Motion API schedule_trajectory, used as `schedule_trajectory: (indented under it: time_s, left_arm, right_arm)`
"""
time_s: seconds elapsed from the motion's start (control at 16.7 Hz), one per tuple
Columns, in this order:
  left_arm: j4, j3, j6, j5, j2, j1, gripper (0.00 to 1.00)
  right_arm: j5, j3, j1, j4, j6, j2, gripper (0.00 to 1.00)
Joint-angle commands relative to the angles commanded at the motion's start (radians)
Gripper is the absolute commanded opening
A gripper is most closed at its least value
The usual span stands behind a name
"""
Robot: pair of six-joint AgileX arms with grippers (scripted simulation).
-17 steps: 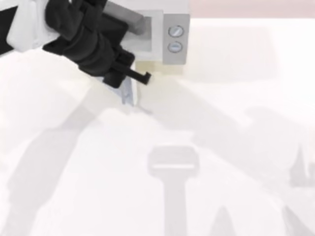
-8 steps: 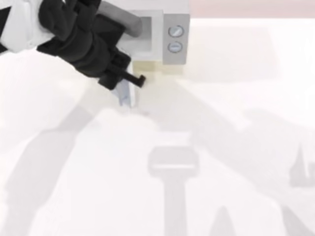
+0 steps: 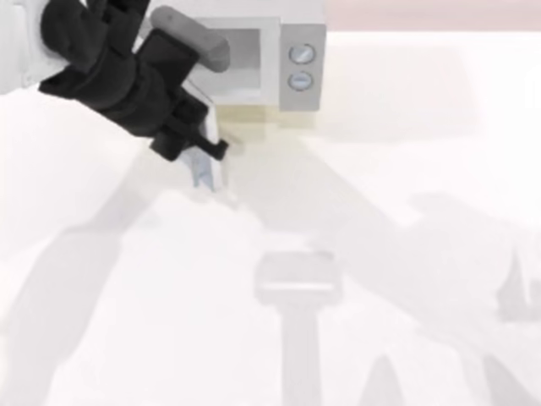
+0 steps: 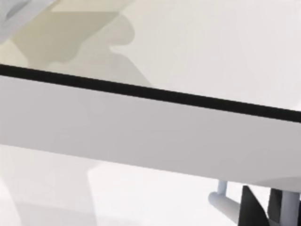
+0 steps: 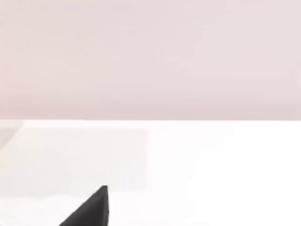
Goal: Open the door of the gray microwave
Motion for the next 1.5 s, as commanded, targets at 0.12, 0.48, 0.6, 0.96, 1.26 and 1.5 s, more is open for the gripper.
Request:
schedule_trajectory:
  time_s: [0.12, 0.48, 0.6, 0.96, 1.26, 1.5]
  left_arm:
    - [0.000, 0.000, 0.000, 0.000, 0.000, 0.000, 0.00]
    - [0.000, 0.000, 0.000, 0.000, 0.000, 0.000, 0.00]
    - [0.000, 0.000, 0.000, 0.000, 0.000, 0.000, 0.00]
    - [0.000, 0.000, 0.000, 0.000, 0.000, 0.000, 0.00]
    - [0.000, 0.000, 0.000, 0.000, 0.000, 0.000, 0.00]
    - [-0.003, -0.005, 0.013, 0.012, -0.001, 0.001, 0.00]
  right_arm:
    - [0.000, 0.000, 0.000, 0.000, 0.000, 0.000, 1.00]
    - [0.000, 0.000, 0.000, 0.000, 0.000, 0.000, 1.00]
    - [0.000, 0.000, 0.000, 0.000, 0.000, 0.000, 1.00]
    - [0.000, 0.000, 0.000, 0.000, 0.000, 0.000, 1.00]
    - [0.000, 0.000, 0.000, 0.000, 0.000, 0.000, 1.00]
    - [0.000, 0.000, 0.000, 0.000, 0.000, 0.000, 1.00]
